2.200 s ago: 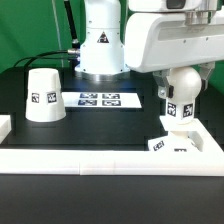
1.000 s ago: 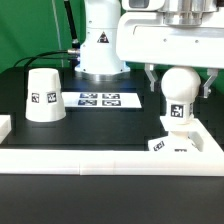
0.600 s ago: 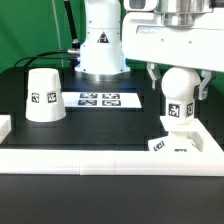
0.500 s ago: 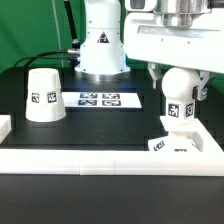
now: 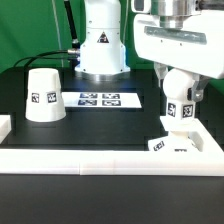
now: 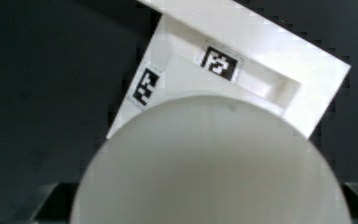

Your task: Assemble lamp

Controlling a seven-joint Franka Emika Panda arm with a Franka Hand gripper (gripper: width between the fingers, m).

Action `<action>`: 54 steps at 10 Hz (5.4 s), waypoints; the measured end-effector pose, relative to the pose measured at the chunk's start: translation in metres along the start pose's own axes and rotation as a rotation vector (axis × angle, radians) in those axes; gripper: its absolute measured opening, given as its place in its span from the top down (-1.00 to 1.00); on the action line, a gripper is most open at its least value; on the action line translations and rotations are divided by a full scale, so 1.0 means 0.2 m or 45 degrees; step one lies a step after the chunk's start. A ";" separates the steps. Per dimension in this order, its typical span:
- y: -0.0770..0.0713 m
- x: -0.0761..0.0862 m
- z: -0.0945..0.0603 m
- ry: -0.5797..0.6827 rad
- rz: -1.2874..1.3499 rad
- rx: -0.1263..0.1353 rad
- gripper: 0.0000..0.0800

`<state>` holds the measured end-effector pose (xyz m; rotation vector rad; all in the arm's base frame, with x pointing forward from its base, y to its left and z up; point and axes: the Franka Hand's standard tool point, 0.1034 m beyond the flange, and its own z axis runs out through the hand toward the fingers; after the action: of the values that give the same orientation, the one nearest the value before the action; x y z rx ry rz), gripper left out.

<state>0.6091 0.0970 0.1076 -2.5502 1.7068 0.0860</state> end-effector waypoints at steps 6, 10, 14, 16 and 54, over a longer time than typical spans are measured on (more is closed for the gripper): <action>-0.01 -0.01 -0.01 0.000 -0.506 0.002 -0.75; -0.01 -0.02 0.00 0.001 -0.863 0.002 -0.75; -0.02 -0.06 -0.01 0.009 -1.310 -0.001 -0.75; -0.02 -0.05 -0.02 0.013 -1.492 0.001 -0.75; -0.02 0.00 -0.01 0.082 -1.390 -0.076 -0.45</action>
Offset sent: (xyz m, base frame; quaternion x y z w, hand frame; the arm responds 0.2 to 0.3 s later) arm -0.0045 0.0000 0.0021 -0.0129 0.0054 -0.1596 0.9871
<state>0.6125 0.0993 0.1090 -3.1295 0.1377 -0.0131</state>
